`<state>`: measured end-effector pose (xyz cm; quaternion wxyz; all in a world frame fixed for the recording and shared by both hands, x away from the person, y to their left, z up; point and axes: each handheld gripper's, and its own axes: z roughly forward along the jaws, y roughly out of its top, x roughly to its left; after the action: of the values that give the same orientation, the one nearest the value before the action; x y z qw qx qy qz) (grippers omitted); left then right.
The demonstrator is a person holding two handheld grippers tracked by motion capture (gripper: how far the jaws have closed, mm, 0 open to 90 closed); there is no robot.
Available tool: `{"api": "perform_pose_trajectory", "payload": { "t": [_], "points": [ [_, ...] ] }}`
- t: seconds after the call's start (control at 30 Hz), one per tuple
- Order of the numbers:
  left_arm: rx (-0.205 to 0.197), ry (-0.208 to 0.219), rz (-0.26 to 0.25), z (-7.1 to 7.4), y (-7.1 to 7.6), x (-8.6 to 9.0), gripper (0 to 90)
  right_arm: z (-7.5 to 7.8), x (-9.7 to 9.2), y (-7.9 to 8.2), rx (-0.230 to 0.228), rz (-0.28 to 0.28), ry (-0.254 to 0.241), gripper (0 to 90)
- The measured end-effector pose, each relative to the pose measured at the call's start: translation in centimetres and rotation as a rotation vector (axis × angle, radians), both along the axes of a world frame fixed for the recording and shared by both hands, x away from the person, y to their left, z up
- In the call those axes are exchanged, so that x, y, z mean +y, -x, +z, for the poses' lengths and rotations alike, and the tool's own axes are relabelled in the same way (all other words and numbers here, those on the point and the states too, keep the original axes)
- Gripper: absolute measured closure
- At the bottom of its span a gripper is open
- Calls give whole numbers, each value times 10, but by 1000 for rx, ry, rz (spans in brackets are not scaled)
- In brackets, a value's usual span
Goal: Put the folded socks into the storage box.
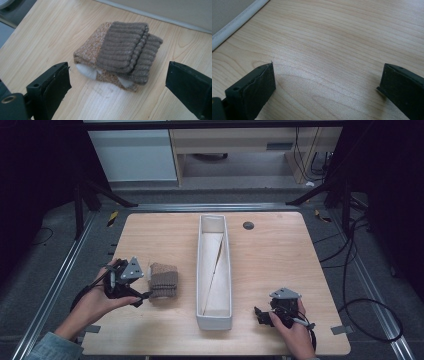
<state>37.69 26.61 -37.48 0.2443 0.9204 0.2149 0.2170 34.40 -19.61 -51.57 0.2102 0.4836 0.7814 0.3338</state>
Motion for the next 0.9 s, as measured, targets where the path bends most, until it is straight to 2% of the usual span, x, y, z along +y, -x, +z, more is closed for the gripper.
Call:
{"api": "perform_pose_trajectory", "payload": {
  "t": [0.23,0.37,0.5,0.63,0.9],
  "points": [
    [10,-31,-47,3,-6,-18,52,0,0,0,0,0,0,4],
    [13,-34,-59,5,-8,-24,52,0,0,0,0,0,0,4],
    [19,-55,-76,5,-10,-29,51,0,0,0,0,0,0,4],
    [25,-52,-87,6,-11,-33,57,0,0,0,0,0,0,4],
    [48,-74,-144,5,-9,-45,89,0,0,0,0,0,0,4]
  ]
}}
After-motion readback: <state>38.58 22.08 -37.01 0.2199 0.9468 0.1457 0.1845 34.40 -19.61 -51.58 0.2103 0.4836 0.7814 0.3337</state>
